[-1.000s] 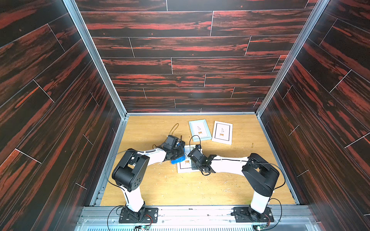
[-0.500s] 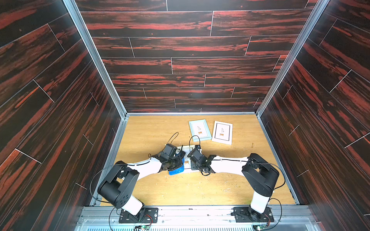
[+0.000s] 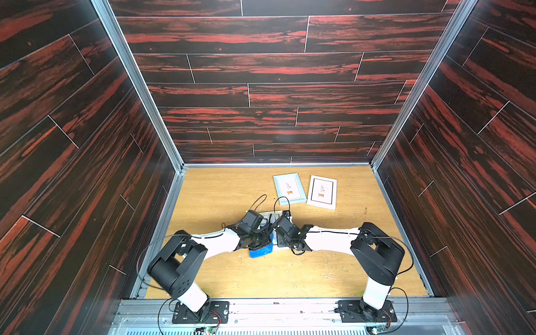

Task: Wipe the picture frame with a cloth
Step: Wipe the dirt from the picture frame.

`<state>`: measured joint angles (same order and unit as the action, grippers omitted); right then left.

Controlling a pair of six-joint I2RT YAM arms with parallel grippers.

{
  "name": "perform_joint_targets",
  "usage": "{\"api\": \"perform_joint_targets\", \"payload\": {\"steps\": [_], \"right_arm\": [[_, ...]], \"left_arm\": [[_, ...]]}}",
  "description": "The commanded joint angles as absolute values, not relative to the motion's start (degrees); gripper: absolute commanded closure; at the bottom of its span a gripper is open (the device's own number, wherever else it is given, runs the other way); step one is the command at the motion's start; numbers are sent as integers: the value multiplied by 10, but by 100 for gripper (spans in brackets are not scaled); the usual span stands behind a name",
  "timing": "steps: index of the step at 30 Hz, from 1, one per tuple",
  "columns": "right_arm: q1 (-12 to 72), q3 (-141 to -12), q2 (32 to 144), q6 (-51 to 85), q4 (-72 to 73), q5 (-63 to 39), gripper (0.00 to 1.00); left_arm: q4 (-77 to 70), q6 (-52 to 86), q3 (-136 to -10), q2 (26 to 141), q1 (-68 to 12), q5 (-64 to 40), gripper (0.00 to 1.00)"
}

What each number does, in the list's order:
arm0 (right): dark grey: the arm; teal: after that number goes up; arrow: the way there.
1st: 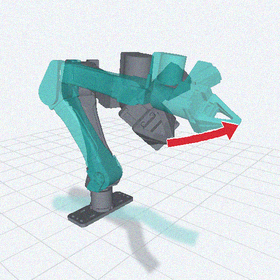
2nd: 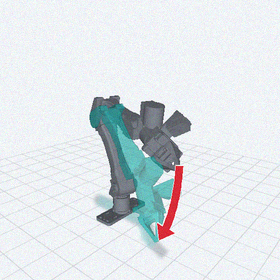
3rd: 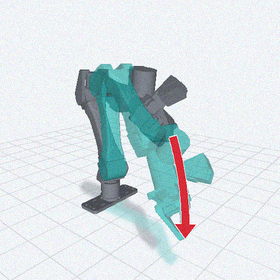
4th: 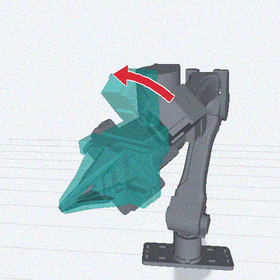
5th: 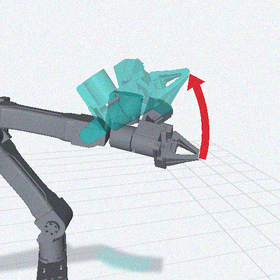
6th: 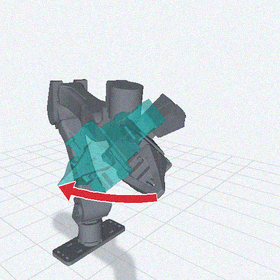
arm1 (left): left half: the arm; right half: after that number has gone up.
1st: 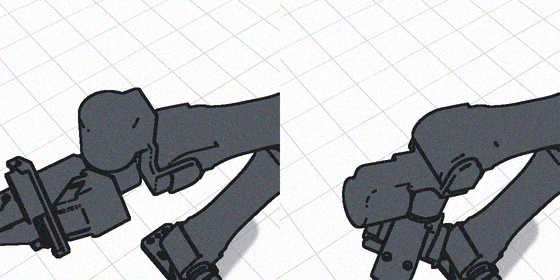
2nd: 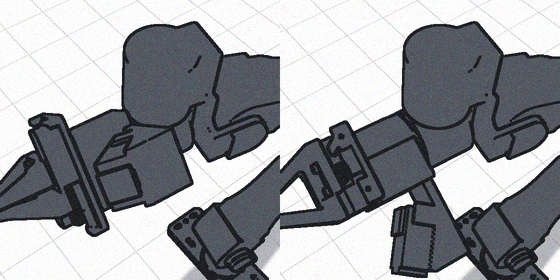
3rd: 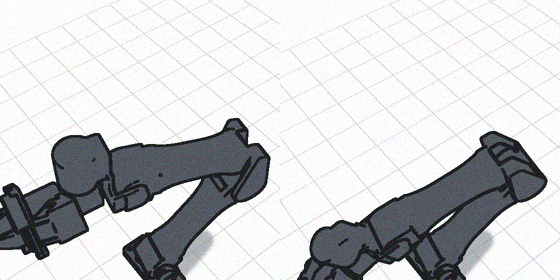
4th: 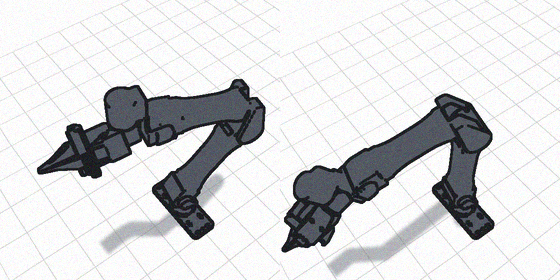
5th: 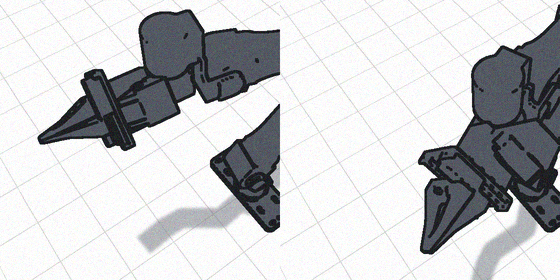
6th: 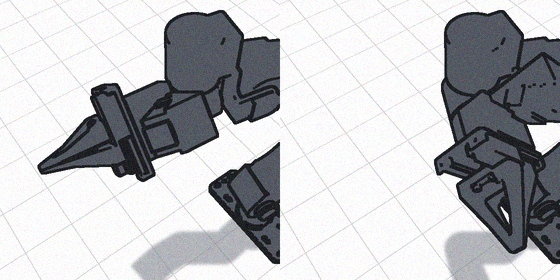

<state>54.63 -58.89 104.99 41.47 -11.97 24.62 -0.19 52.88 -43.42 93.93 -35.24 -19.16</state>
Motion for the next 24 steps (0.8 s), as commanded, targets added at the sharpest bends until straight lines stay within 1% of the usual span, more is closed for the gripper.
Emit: {"api": "perform_joint_targets", "payload": {"steps": [1, 3, 8, 11, 14, 16, 19, 24], "right_arm": [[541, -582, 1056, 415, -146, 265, 99], [541, -582, 1056, 414, -146, 264, 99], [541, -583, 1054, 414, -145, 262, 99], [541, -584, 1051, 413, -148, 264, 99], [541, -584, 1045, 412, -153, 270, 99], [541, -581, 1042, 413, -152, 272, 99], [541, -581, 1044, 412, -152, 270, 99], [541, -586, 1048, 413, -149, 265, 99]], "left_arm": [[-7, 541, -445, 978, -362, -217, 100], [-12, 539, -458, 989, -356, -219, 100], [-17, 508, -496, 996, -318, -185, 100], [-54, 499, -507, 1000, -289, -180, 100], [-34, 466, -513, 1000, -256, -154, 100], [-19, 450, -515, 1000, -243, -160, 100], [-32, 457, -522, 1025, -255, -185, 100], [-85, 496, -568, 1067, -313, -192, 100]]}}
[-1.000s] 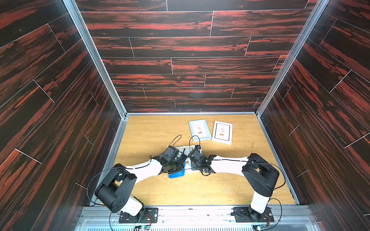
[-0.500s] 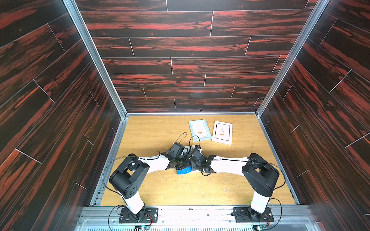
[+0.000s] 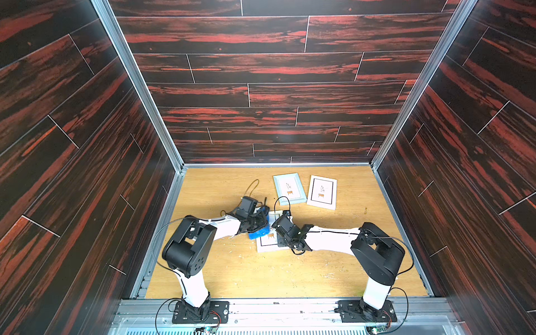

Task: Wipe the picture frame with a cloth
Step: Wipe the dirt from the picture frame.

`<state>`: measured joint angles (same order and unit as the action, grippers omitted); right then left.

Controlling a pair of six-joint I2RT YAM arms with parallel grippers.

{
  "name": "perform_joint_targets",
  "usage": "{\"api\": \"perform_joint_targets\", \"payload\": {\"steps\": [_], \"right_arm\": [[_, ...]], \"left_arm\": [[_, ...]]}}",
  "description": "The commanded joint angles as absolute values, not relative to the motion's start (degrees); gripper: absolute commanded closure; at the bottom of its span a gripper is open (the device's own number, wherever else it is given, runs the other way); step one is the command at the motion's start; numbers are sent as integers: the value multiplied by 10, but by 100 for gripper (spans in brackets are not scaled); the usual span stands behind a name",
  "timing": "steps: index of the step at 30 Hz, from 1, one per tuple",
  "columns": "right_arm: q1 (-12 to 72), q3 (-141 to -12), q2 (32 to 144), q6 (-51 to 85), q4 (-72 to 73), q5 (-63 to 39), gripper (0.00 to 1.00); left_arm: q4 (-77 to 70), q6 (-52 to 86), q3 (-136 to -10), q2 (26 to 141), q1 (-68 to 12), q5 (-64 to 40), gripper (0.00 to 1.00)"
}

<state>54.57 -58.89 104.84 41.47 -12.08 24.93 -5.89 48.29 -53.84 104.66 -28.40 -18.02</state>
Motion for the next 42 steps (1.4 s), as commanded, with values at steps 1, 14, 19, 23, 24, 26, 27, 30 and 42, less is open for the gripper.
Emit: {"api": "perform_joint_targets", "payload": {"steps": [1, 14, 19, 23, 24, 26, 27, 30, 42], "right_arm": [[541, -588, 1049, 413, -149, 264, 99], [541, -584, 1049, 411, -144, 260, 99], [541, -585, 1049, 410, -146, 264, 99], [541, -587, 1049, 411, -148, 264, 99], [541, -586, 1049, 410, -149, 265, 99], [541, -585, 1049, 410, -149, 268, 99], [541, -584, 1049, 410, -149, 268, 99], [541, -583, 1049, 411, -146, 265, 99], [515, -577, 1045, 405, -155, 277, 99]], "left_arm": [[-96, 505, -577, 1079, -316, -196, 100], [35, 408, -574, 1061, -243, -162, 100], [43, 429, -639, 1114, -287, -173, 100], [59, 437, -671, 1130, -290, -172, 100], [72, 431, -668, 1126, -284, -165, 100], [84, 417, -644, 1107, -260, -157, 100], [84, 414, -628, 1096, -248, -156, 100], [105, 395, -587, 1061, -228, -142, 100], [17, 420, -392, 840, -264, -146, 100]]}}
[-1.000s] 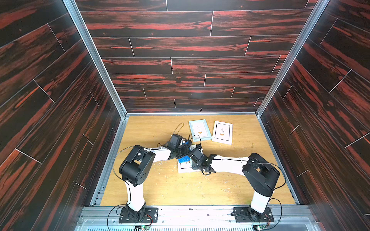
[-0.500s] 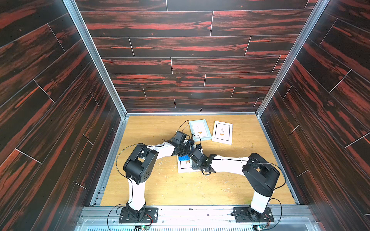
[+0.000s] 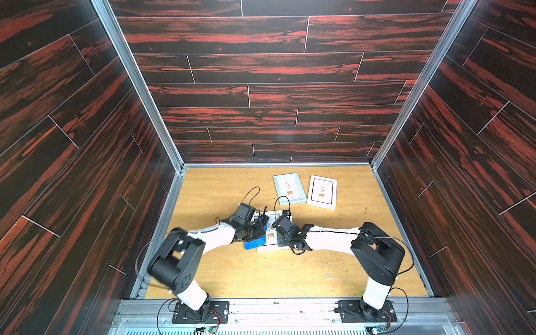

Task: Wipe the picture frame with a cloth
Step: Wipe the dirt from the picture frame, then move the picture frame to the center of the board.

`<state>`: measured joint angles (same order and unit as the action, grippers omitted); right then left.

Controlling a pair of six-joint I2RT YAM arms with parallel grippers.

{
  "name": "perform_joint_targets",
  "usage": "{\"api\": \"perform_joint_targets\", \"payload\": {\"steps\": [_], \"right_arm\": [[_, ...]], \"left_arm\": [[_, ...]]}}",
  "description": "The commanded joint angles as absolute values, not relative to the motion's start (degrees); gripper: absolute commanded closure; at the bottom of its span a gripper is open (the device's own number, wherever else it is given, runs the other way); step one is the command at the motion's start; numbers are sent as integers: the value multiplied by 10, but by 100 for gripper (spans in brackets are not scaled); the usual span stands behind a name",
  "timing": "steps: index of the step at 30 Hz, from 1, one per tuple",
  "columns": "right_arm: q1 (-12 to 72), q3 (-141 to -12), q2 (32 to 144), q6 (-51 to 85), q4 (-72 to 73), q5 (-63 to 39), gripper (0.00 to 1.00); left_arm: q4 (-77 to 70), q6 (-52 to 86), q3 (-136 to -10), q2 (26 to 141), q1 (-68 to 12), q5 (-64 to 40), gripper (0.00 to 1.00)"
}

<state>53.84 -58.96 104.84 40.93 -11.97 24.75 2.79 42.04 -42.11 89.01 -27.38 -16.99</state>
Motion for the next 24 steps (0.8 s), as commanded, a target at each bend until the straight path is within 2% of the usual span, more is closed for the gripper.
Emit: {"api": "perform_joint_targets", "payload": {"steps": [1, 7, 18, 20, 24], "right_arm": [[510, -570, 1041, 403, -153, 275, 99], [493, -530, 1011, 399, -155, 272, 99], [421, -436, 944, 415, -184, 280, 98], [409, -437, 941, 413, -190, 285, 93], [387, -443, 936, 411, -210, 313, 71]], "left_arm": [[0, 417, -375, 817, -263, -145, 100], [-79, 409, -327, 730, -257, -160, 100], [-138, 410, -332, 718, -250, -183, 100], [-152, 412, -333, 716, -249, -194, 100], [-162, 412, -342, 715, -249, -208, 100]]}}
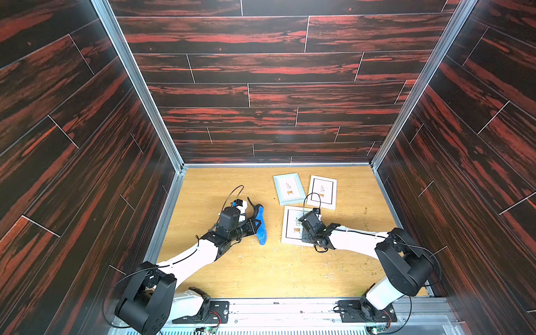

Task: Wipe the picture frame with a cloth
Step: Move the picture frame to the center of the board, then adjust the cleaning item.

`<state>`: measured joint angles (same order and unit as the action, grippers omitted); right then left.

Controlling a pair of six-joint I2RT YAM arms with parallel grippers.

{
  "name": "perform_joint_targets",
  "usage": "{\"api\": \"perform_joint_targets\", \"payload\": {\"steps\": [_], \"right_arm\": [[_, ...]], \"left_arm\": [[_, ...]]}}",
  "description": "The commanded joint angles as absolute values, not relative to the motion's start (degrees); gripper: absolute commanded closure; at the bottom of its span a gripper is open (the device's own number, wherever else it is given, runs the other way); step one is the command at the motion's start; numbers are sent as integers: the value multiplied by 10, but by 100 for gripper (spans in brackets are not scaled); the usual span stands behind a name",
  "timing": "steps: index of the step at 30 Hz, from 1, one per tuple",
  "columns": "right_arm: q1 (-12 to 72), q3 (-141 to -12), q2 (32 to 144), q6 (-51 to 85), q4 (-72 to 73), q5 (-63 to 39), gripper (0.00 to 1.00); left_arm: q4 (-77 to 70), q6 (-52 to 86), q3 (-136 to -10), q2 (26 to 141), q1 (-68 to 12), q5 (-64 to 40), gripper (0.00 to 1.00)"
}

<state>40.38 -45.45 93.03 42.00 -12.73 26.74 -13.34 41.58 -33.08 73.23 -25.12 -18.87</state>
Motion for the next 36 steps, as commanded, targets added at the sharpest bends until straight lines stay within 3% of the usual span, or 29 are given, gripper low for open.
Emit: {"api": "perform_joint_targets", "payload": {"steps": [1, 6, 9, 11, 15, 22, 28, 36], "right_arm": [[381, -445, 935, 411, -213, 319, 67], [363, -456, 907, 396, -223, 337, 50], [365, -463, 865, 372, -216, 318, 32], [367, -462, 823, 360, -209, 305, 27], [371, -475, 752, 345, -193, 243, 24], [374, -449, 667, 382, -32, 26, 22], [382, -397, 654, 417, 144, -108, 21], [388, -358, 677, 442, 267, -186, 21]], "left_arm": [[-163, 413, -343, 715, -249, -210, 100], [-192, 422, -350, 728, -249, -247, 100], [-218, 433, -349, 734, -249, -263, 100], [-231, 438, -349, 736, -249, -269, 100], [-281, 459, -344, 740, -250, -285, 100], [-429, 526, -336, 774, -264, -306, 100], [-556, 599, -344, 817, -276, -323, 100], [-659, 661, -358, 854, -295, -331, 100]]}}
